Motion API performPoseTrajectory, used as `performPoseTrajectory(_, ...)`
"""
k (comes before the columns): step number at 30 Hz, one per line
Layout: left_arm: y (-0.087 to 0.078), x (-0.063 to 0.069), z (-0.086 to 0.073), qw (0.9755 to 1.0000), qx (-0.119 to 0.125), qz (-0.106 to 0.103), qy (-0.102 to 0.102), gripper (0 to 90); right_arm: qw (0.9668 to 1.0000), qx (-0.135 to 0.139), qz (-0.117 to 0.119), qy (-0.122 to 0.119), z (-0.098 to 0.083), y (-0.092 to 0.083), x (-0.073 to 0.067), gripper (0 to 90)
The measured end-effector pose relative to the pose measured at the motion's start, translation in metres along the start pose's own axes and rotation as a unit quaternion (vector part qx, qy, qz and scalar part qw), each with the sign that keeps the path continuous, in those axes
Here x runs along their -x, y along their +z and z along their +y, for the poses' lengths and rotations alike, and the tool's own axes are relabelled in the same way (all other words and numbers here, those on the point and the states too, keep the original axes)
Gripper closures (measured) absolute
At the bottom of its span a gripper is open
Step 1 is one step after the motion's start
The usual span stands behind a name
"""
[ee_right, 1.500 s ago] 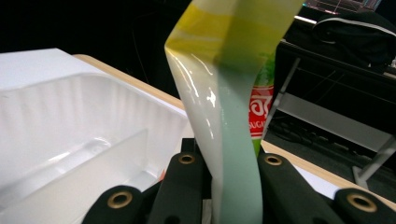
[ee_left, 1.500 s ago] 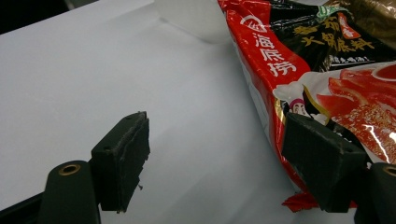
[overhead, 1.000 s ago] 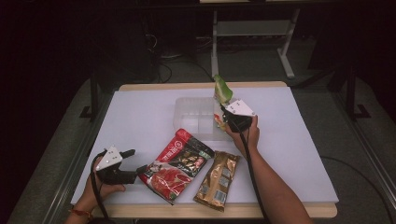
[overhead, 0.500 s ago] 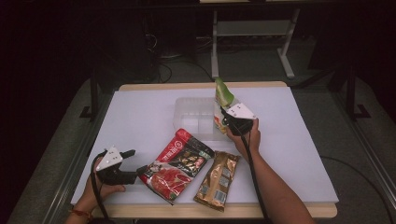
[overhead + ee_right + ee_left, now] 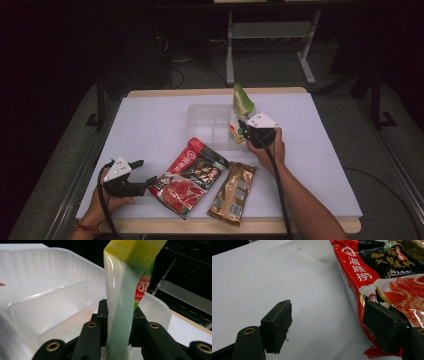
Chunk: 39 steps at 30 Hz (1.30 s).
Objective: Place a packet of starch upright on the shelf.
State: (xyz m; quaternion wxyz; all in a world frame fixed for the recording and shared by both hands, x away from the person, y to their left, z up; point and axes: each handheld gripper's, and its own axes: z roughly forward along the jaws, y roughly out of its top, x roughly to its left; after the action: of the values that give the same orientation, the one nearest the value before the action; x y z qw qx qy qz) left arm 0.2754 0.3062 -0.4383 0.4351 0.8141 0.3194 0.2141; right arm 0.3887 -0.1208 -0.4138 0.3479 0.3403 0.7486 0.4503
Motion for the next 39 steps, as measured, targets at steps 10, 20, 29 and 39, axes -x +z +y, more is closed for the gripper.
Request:
performPoseTrajectory(10, 0.0, 0.001, -0.001, 0.9998, -0.011, 0.014, 0.007, 23.1, 0.9993, -0.003, 0.036, 0.006, -0.003, -0.021, 0.005, 62.0)
performPoseTrajectory(20, -0.002, 0.002, 0.0, 0.9998, -0.006, 0.014, 0.014, 23.1, 0.9984, 0.01, 0.051, 0.022, -0.009, -0.057, 0.015, 55.0)
performPoseTrajectory(29, -0.003, 0.004, 0.0, 0.9997, -0.006, 0.015, 0.019, 23.1, 0.9974, 0.002, 0.072, 0.005, -0.021, -0.091, 0.015, 52.0)
performPoseTrajectory(39, -0.004, 0.005, 0.0, 0.9998, -0.004, 0.011, 0.018, 23.1, 0.9964, -0.012, 0.082, 0.013, -0.04, -0.111, 0.015, 51.1)
